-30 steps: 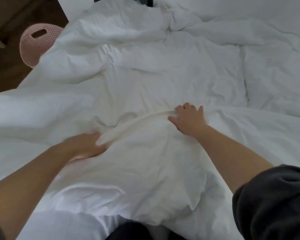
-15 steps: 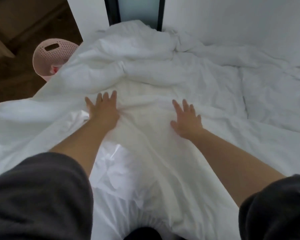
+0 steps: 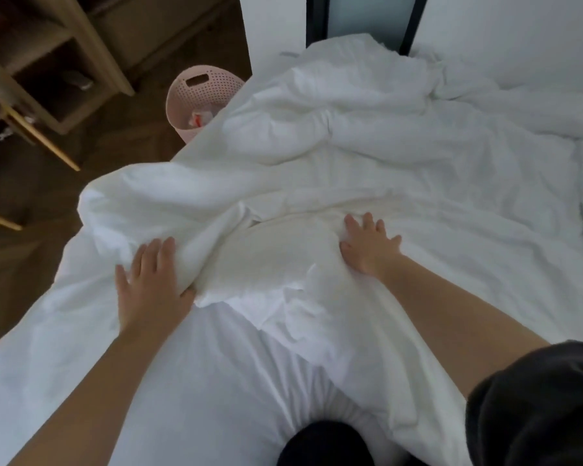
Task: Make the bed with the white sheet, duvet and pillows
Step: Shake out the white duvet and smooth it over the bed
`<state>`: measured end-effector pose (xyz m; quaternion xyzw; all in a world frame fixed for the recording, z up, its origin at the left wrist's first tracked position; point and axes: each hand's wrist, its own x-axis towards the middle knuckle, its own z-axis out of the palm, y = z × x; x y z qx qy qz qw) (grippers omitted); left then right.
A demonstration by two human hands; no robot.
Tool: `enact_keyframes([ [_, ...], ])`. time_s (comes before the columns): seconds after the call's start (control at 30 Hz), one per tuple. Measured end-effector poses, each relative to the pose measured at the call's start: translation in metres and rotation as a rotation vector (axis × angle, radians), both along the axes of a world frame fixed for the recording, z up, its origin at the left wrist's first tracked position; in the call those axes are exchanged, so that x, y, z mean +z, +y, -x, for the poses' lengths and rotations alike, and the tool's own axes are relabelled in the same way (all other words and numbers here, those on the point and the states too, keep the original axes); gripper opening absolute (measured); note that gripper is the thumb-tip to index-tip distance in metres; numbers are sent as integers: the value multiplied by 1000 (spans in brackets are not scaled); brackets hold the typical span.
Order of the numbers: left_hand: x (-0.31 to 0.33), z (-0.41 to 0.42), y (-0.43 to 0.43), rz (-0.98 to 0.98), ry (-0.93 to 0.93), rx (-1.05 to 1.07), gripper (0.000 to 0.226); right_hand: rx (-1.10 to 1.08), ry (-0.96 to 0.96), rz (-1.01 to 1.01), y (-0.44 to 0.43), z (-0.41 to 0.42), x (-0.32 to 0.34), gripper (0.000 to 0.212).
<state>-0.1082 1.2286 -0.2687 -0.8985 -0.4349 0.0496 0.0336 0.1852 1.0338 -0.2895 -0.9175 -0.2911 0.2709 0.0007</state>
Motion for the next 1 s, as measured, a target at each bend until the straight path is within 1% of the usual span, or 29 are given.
enact_keyframes([
  [0.07,-8,15,-6,99,82,58,77,15,-19,-56,7,4,2,62],
  [0.1,-6,14,-4,155,120,71,66,22,-22,-69,9,6,4,63],
  [0.13,0,6,3,161,127,71,51,35,-22,-68,12,8,5,63],
  [0.2,23,-24,28,42,105,3,24,66,-23,-55,12,12,9,62],
  [0.23,41,-44,45,-70,111,-57,19,87,-27,-52,10,13,12,62],
  [0.3,85,-89,77,-307,142,-184,22,132,-46,-44,6,16,17,63],
  [0.37,122,-138,96,-514,99,-266,34,124,-67,-59,5,17,23,63],
  [0.4,132,-161,98,-582,71,-243,44,101,-82,-83,7,16,27,62],
  [0.43,133,-180,96,-614,51,-193,60,73,-96,-114,9,14,30,60],
  [0.47,127,-196,90,-605,50,-147,79,49,-100,-144,12,11,34,59],
  [0.5,110,-206,82,-566,74,-127,90,37,-87,-167,14,9,36,60],
  [0.57,63,-207,61,-403,132,-198,96,63,-42,-181,15,5,37,63],
  [0.6,39,-199,54,-287,172,-247,99,90,-17,-171,13,3,36,64],
  [0.63,19,-188,52,-166,201,-279,96,114,5,-153,10,1,34,66],
  [0.67,6,-177,52,-63,200,-294,87,129,22,-128,6,0,31,66],
  [0.7,-3,-166,55,7,161,-301,75,134,37,-103,3,0,27,66],
  [0.73,-7,-158,59,38,96,-308,67,133,46,-83,1,-1,23,65],
  [0.8,-11,-142,66,15,-56,-319,57,112,57,-58,2,-1,16,61],
  [0.87,-13,-121,70,-35,-199,-283,52,87,65,-38,5,1,11,62],
  [0.93,-17,-97,68,-60,-295,-168,46,89,55,-7,7,5,8,67],
  [1.0,-26,-75,60,-45,-337,-1,52,114,31,5,4,10,7,69],
])
